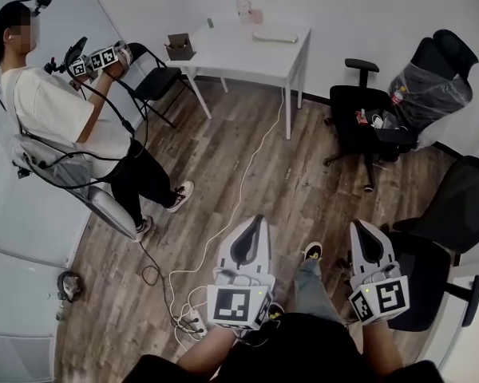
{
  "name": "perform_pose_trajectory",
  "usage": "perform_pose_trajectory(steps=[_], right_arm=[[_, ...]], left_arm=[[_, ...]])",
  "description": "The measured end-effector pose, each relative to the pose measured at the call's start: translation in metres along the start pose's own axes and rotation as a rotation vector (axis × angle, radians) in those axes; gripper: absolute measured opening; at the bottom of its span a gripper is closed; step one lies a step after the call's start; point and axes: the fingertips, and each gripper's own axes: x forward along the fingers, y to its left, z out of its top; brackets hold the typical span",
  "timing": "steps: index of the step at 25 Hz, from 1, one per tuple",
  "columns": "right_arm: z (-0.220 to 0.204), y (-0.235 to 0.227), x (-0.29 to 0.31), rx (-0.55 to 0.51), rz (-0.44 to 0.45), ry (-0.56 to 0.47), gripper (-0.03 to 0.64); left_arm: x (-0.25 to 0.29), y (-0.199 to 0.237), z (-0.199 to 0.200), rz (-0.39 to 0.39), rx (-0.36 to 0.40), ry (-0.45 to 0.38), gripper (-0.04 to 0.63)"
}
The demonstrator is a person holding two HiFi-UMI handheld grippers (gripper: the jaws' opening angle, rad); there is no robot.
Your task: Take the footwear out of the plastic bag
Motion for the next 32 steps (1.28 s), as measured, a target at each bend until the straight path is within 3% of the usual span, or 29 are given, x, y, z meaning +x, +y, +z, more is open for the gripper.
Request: perform_pose_trajectory(steps=[11,21,25,32], right_arm=[[-0.002,-0.114,0.122,0.053,-0.014,0.029,0.015],[-0.014,-0.207,0.166,0.087,0.007,0.063,0.014],[-0.018,-0.222,0.177,0.092,0.033,0.077,0.015],[-0.009,-0.225,0.218,0.075,0.022,0.071,0.015]], left_arm=[[0.169,0.013,0.007,-0.009,0.024,0.050,0.023],[0.269,-0.018,-0.006,-0.003,0.031,0.087,0.023],[0.292,-0.032,-0.013,-0.019,0.000,0.125,0.023],[0.327,-0.014,-0.004,-0.048,0.036,0.136,0.023]])
